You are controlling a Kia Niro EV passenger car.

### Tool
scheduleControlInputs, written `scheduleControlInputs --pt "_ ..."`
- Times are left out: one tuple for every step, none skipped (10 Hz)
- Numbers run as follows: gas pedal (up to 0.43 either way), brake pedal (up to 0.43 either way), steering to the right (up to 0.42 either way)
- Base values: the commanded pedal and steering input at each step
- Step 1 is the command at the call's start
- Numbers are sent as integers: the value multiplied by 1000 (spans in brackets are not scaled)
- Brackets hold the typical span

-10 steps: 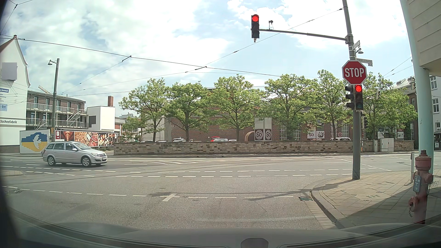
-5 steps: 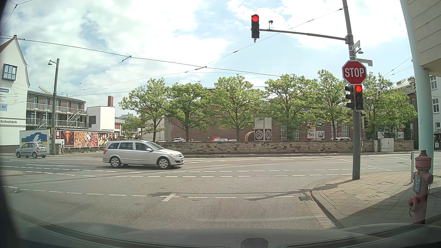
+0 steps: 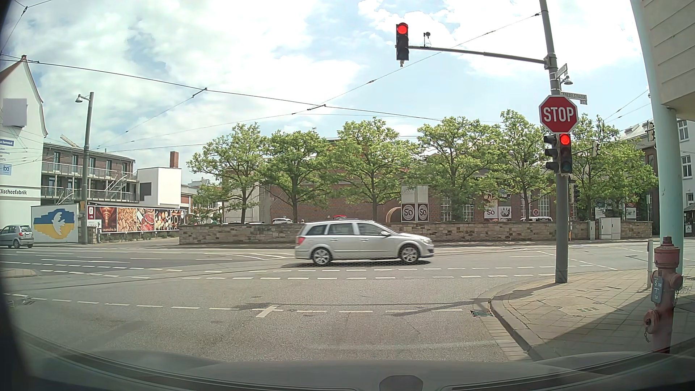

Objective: Follow the waypoints while adhering to traffic rules and regulations

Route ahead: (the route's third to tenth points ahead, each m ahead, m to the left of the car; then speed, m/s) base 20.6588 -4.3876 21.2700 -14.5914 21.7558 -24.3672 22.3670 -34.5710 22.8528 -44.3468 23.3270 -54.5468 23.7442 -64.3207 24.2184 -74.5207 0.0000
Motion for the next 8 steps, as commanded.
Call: scheduleControlInputs --pt "0 323 35" --pt "0 323 35" --pt "0 323 35" --pt "0 323 35" --pt "0 323 35" --pt "0 323 35" --pt "0 323 35" --pt "0 323 35"
